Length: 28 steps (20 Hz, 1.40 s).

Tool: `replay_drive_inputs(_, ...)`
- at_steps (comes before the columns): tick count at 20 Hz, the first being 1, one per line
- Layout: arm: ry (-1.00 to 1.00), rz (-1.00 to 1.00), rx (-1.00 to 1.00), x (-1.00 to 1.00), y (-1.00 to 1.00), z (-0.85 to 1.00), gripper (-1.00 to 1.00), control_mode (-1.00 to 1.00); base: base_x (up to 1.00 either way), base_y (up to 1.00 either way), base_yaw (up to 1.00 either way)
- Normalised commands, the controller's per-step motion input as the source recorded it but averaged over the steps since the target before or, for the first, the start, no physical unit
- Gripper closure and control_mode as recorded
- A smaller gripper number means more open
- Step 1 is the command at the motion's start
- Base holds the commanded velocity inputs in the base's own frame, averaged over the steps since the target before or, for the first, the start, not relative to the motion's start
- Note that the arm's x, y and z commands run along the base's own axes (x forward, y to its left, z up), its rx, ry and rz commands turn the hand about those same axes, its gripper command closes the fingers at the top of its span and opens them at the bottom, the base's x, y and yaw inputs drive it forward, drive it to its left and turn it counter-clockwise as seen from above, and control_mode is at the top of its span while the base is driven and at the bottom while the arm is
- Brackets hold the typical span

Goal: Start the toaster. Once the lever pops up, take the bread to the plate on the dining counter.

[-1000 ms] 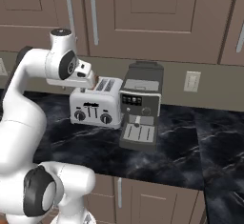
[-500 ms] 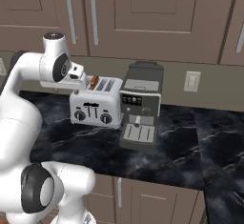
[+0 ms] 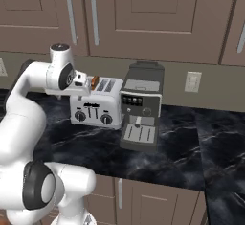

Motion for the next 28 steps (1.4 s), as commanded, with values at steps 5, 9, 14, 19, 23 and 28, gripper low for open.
replay_drive_inputs(5,-0.01,0.07,0.00,0.20,0.04,-0.43,-1.00,-1.00,0.00,0.00,0.00)
replay_drive_inputs(9,-0.10,0.00,0.00,0.18,0.05,-0.34,-1.00,-1.00,0.00,0.00,0.00)
replay_drive_inputs(14,-0.10,0.00,0.00,0.19,0.02,-0.32,-1.00,-1.00,0.00,0.00,0.00)
replay_drive_inputs(19,-0.05,0.01,0.01,0.05,0.00,-0.26,-1.00,-1.00,0.00,0.00,0.00)
replay_drive_inputs(23,0.00,0.00,0.00,0.24,0.00,-0.17,-1.00,-1.00,0.00,0.00,0.00)
replay_drive_inputs(28,0.00,0.00,0.00,0.33,0.00,-0.04,-1.00,-1.00,0.00,0.00,0.00)
